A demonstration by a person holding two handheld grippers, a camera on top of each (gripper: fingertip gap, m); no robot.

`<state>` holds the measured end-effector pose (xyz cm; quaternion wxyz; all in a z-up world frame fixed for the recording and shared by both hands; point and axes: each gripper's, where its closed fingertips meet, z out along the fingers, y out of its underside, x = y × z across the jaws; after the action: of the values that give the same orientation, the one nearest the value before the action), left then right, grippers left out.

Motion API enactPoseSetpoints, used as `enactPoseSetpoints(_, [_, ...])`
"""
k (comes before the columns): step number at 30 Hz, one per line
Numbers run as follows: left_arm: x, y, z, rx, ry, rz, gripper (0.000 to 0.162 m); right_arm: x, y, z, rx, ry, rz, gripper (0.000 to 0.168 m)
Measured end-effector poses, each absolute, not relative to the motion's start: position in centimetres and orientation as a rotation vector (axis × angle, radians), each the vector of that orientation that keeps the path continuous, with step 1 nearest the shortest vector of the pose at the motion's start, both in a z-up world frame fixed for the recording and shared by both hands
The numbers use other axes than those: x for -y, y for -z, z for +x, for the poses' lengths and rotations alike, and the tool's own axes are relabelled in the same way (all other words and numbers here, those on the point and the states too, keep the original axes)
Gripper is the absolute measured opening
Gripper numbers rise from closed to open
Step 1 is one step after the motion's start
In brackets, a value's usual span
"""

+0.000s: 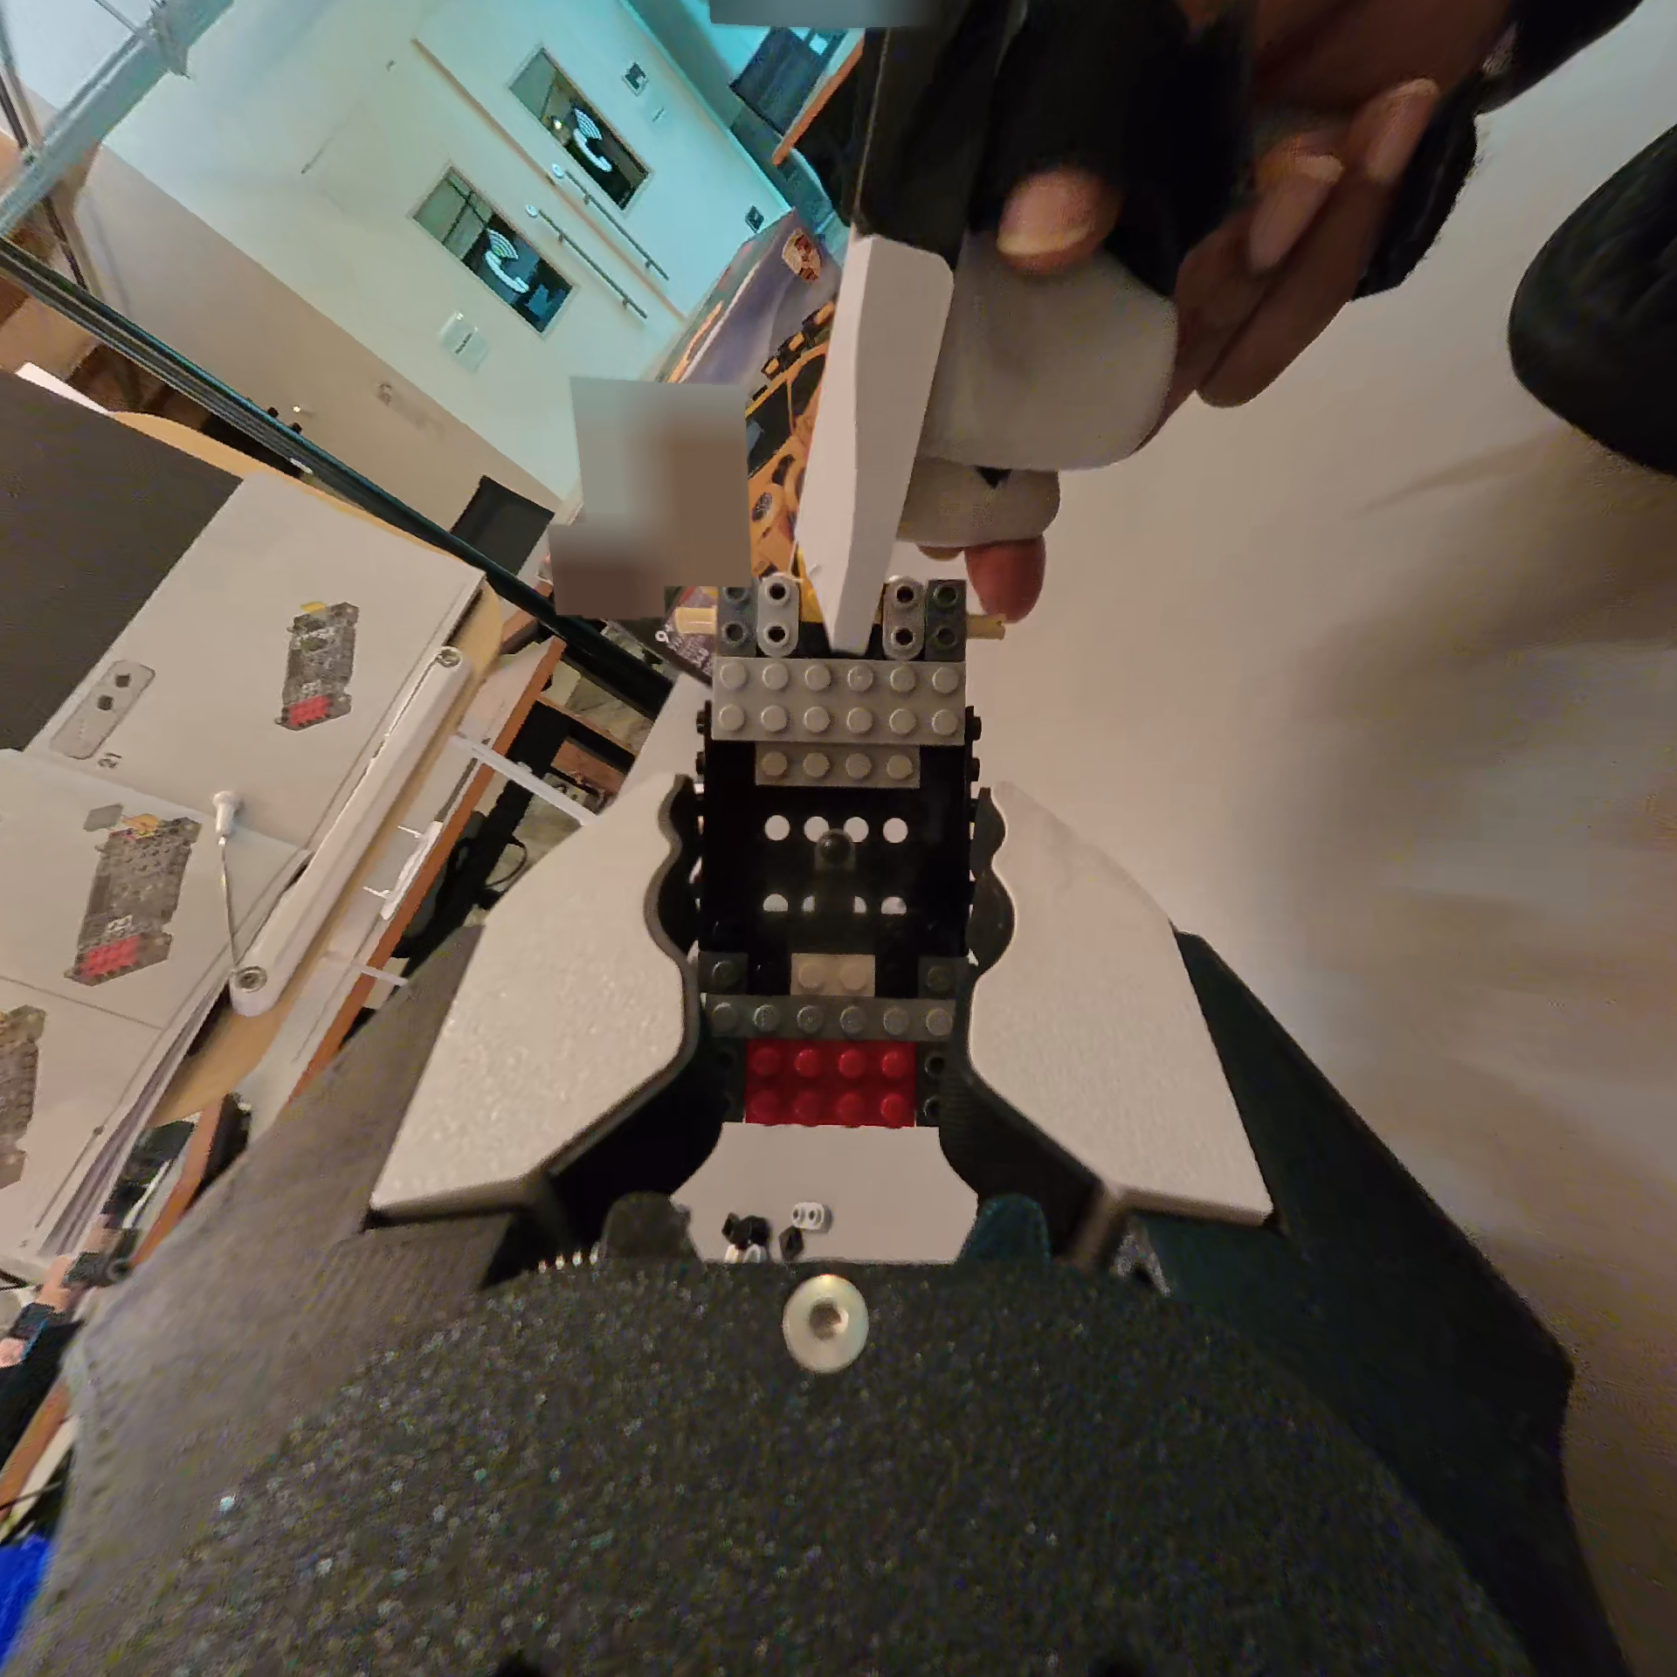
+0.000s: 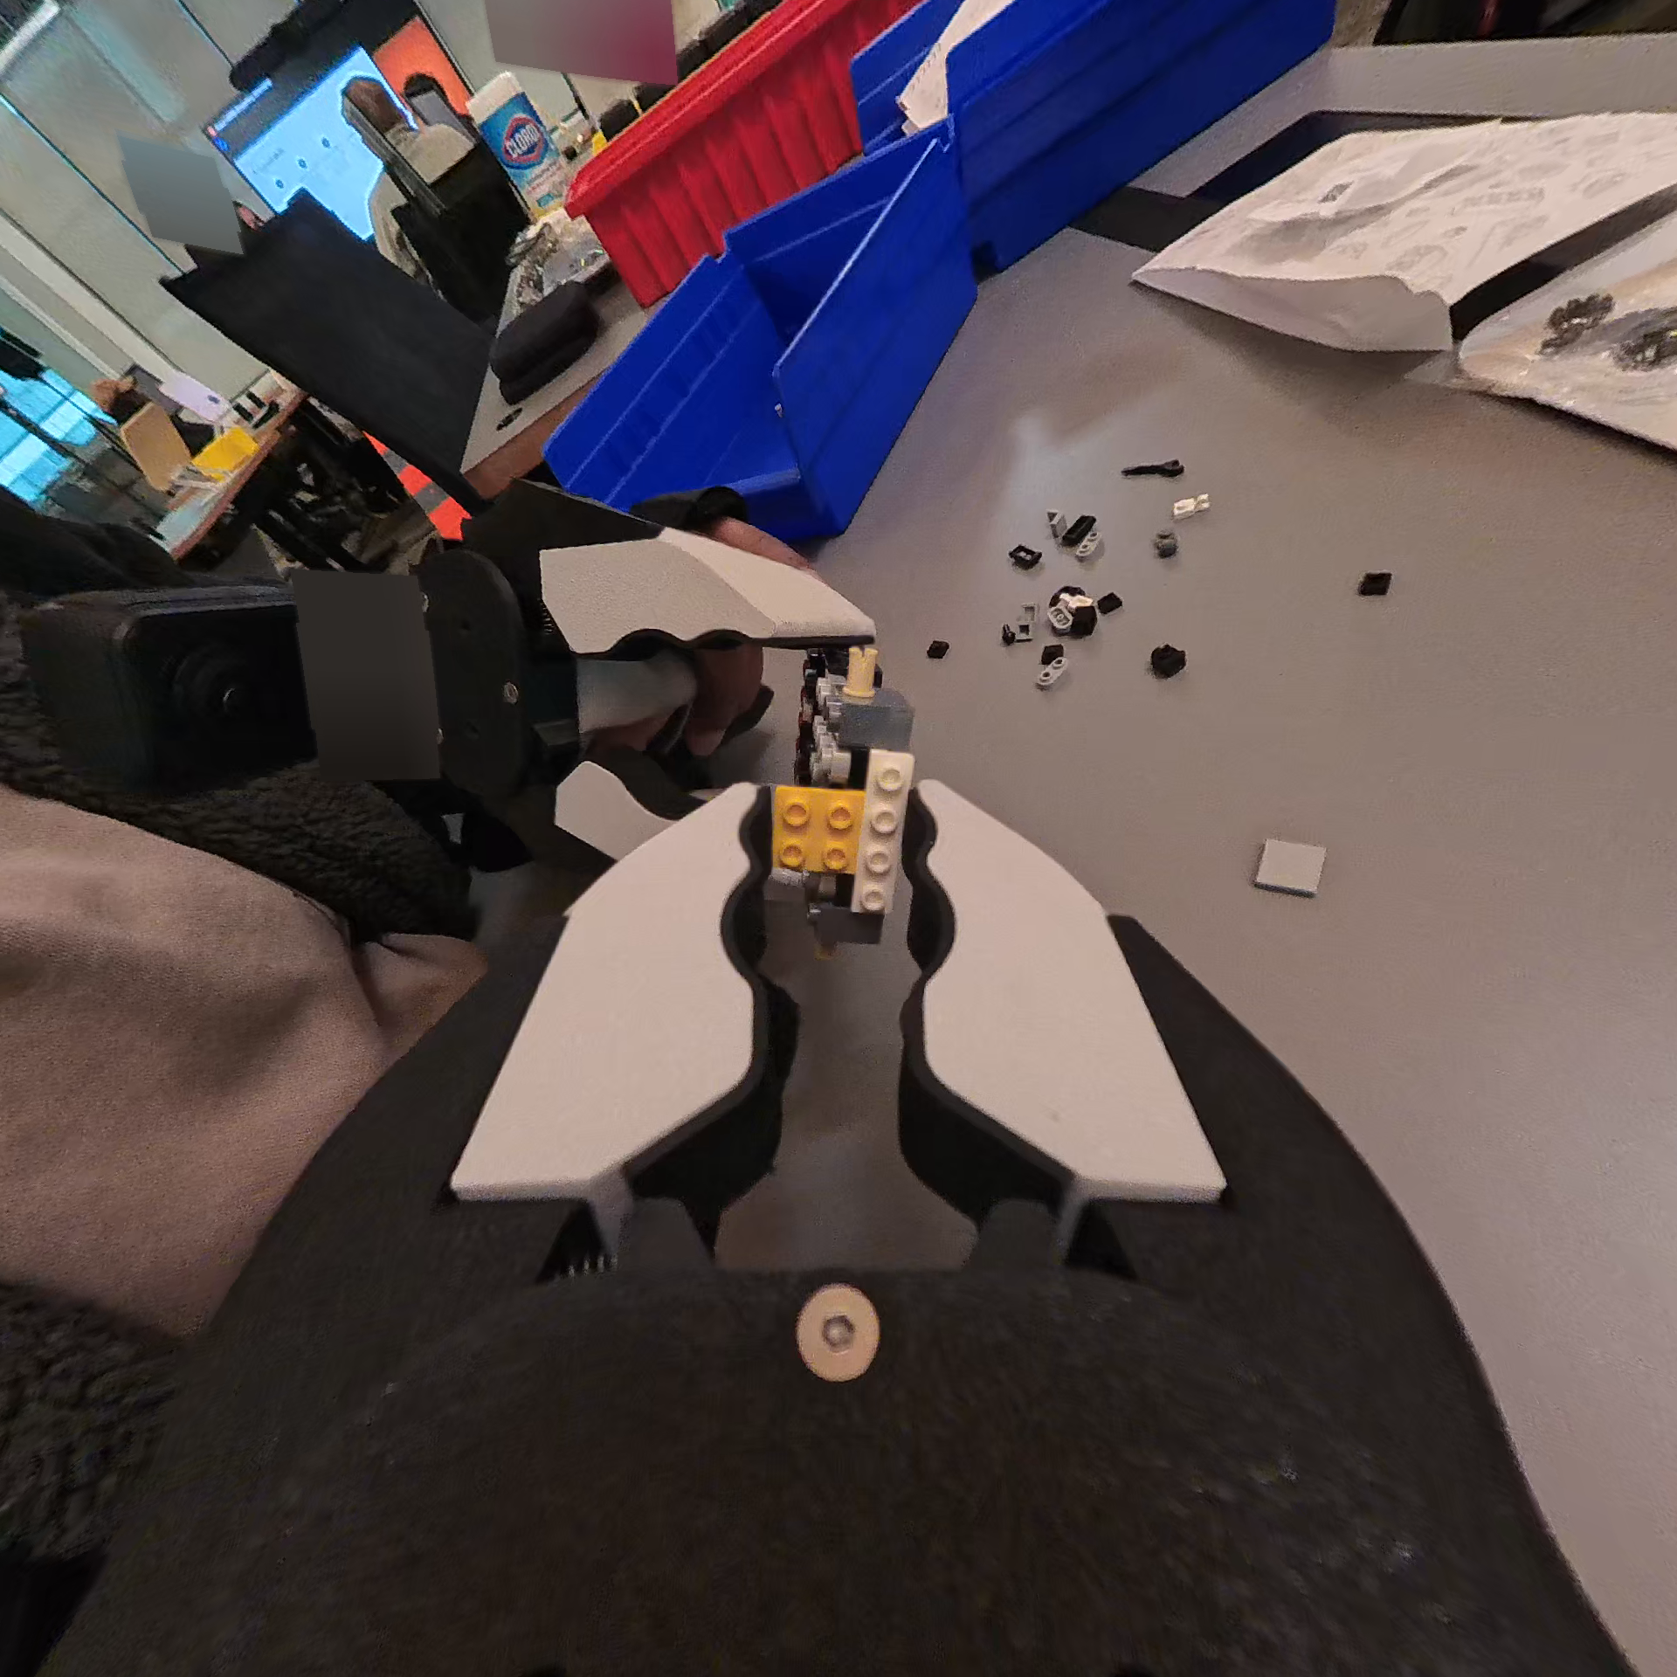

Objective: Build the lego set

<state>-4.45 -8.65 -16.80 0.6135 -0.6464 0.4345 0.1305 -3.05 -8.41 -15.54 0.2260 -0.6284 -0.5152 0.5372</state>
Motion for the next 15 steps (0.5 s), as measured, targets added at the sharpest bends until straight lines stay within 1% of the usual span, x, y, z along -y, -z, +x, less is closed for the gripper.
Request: enactPoseSetpoints(15, [8.27, 17.22, -4.82, -1.009, -0.333, -1.517, 0.057, 8.11, 15.96, -3.12, 1.369, -1.434, -1.748, 0.027])
